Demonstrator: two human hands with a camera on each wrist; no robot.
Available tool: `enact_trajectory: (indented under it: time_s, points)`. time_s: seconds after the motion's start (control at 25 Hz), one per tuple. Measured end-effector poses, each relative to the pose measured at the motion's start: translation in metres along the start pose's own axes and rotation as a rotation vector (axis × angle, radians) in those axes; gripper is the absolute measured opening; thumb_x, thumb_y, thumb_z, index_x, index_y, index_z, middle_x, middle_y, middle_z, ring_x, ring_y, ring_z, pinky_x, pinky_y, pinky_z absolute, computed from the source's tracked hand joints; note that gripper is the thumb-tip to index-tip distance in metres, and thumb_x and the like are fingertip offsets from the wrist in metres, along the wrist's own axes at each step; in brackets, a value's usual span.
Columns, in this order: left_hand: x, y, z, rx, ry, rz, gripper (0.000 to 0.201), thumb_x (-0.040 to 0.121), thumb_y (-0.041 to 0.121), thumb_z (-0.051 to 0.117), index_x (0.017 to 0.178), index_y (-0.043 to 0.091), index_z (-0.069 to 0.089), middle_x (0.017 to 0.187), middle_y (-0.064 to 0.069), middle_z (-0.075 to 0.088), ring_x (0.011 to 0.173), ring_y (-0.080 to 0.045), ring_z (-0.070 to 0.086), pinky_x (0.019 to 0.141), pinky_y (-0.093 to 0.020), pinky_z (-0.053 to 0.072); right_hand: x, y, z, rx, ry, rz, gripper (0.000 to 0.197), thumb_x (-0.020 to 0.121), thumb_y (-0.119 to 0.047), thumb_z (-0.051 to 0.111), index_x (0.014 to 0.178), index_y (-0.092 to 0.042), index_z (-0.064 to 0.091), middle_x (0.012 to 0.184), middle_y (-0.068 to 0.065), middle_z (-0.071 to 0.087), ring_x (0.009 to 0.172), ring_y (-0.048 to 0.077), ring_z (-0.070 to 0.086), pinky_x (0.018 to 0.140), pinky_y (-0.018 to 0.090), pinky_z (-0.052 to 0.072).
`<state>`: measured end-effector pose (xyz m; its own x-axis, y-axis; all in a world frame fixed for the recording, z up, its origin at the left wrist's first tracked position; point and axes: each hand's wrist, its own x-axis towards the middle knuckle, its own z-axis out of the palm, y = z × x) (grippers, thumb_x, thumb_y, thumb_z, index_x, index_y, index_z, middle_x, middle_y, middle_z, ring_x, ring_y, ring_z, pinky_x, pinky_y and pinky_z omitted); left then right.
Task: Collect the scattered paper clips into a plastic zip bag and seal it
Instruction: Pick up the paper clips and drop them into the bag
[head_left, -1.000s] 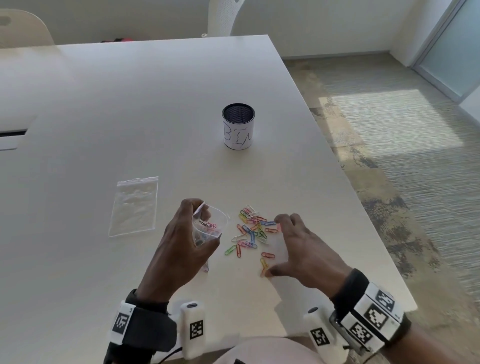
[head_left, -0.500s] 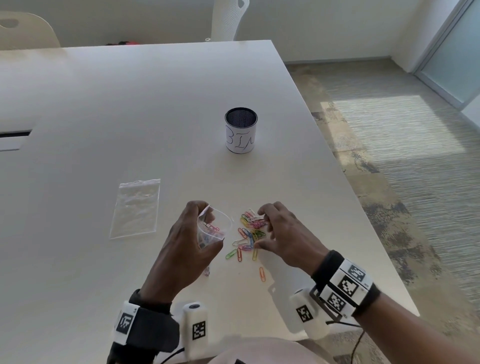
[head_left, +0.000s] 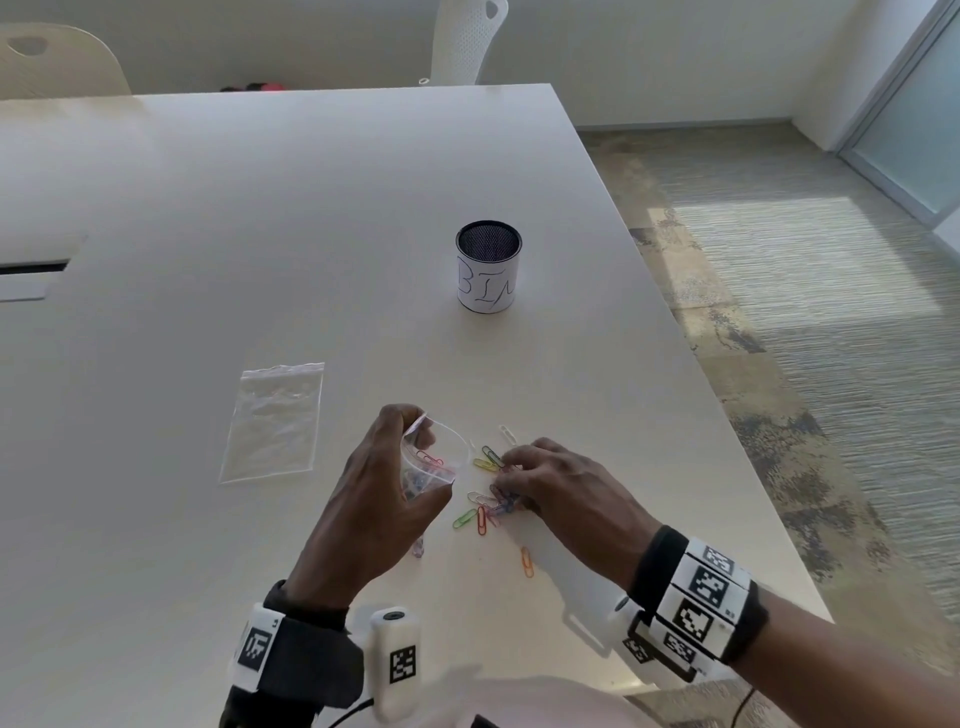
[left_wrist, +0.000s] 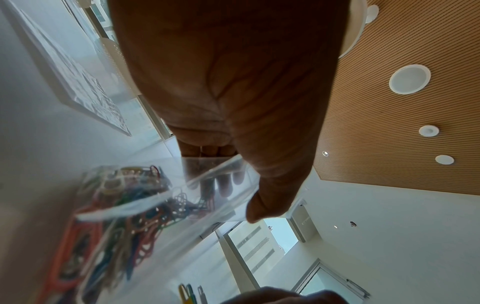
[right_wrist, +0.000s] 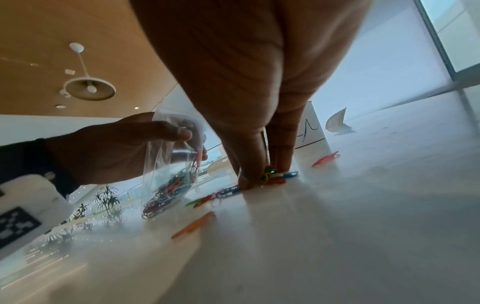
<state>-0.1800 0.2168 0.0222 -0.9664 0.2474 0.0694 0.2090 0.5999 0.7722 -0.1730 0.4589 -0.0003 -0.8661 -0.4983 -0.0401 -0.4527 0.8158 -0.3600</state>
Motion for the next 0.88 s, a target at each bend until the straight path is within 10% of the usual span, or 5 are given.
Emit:
enact_trajectory:
  time_s: [0.32,0.6,0.88]
  points:
    - [0.002,0.0,0.003,-0.004,-0.015,-0.021,0.053,0.086,0.017,0.081,0.121,0.031,0.044,0.113,0.011,0.059,0.089,-0.015,0.066,0.069,-0.008,0.047,0.004,0.006,0.002,-0.07,-0.003,-0.011,0.012,0.101,-0.012,0.066,0.106,-0.016,0.076,0.101,-0.001,0.072,0.086,0.013,0.066,0.077,0.029,0.061]
    - [0.0,0.001,0.007,-0.024,0.006,-0.027,0.055,0.084,0.018,0.082,0.119,0.034,0.043,0.112,0.016,0.057,0.088,-0.014,0.065,0.07,-0.014,0.05,0.01,0.019,-0.03,0.631,0.147,0.393,0.013,0.088,-0.011,0.082,0.1,-0.014,0.085,0.091,0.0,0.083,0.082,0.009,0.077,0.079,0.02,0.063]
    - [0.001,0.002,0.016,-0.032,0.009,-0.005,0.055,0.085,0.021,0.082,0.12,0.035,0.043,0.112,0.019,0.056,0.086,-0.011,0.063,0.072,-0.018,0.048,0.02,-0.028,-0.07,0.973,0.209,0.273,0.014,0.087,-0.006,0.082,0.101,-0.007,0.083,0.089,0.01,0.082,0.085,0.027,0.079,0.083,0.033,0.066]
